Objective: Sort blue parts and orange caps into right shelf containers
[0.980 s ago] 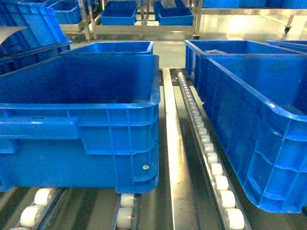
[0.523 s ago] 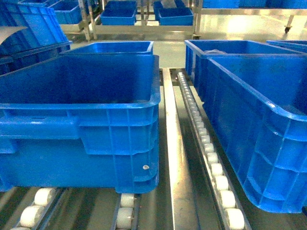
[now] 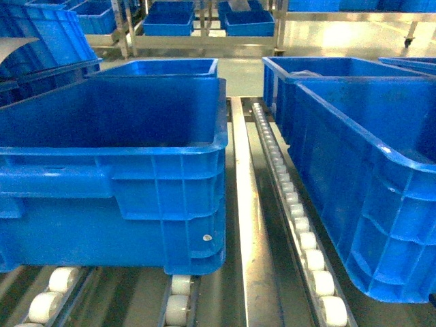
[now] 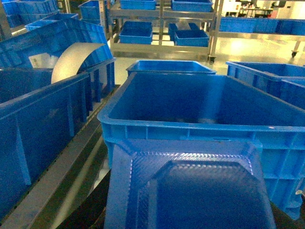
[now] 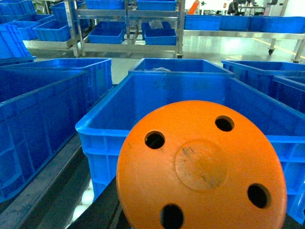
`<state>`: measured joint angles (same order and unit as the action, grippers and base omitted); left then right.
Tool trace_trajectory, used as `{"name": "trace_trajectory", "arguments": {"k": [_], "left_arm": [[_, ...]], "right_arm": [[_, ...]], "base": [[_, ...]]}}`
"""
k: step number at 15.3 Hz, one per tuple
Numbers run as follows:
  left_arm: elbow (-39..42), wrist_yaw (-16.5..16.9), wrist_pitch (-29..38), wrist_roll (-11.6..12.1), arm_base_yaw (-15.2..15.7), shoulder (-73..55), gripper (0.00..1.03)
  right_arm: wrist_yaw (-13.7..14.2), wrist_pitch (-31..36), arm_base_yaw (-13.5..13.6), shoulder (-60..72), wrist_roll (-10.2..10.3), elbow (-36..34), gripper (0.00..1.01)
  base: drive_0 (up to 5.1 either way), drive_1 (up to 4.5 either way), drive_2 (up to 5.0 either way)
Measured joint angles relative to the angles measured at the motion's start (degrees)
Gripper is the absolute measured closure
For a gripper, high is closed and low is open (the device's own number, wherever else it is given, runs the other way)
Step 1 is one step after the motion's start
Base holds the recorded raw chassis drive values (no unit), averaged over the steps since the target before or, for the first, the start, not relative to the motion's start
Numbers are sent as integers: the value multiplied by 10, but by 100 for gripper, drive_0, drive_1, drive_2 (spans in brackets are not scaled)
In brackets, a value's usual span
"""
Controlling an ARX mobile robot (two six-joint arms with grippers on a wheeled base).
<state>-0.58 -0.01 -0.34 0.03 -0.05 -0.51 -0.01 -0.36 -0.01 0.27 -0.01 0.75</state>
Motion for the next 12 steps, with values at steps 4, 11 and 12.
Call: {"name": "trace_trajectory", "arguments": {"k": [4,11,12], "left_arm": [[0,0,0,0,0,0,60],[-50,-37,497,18,-101,-396,60],[-69,-35,527,20,-106,-432,60]], "right_arm": [[0,0,0,0,0,0,57],[3,309,-13,208,-78,14,57],[-7,351,-18,260,-78,26,57]], "base": [[0,0,0],[0,0,0],[0,0,0]]}}
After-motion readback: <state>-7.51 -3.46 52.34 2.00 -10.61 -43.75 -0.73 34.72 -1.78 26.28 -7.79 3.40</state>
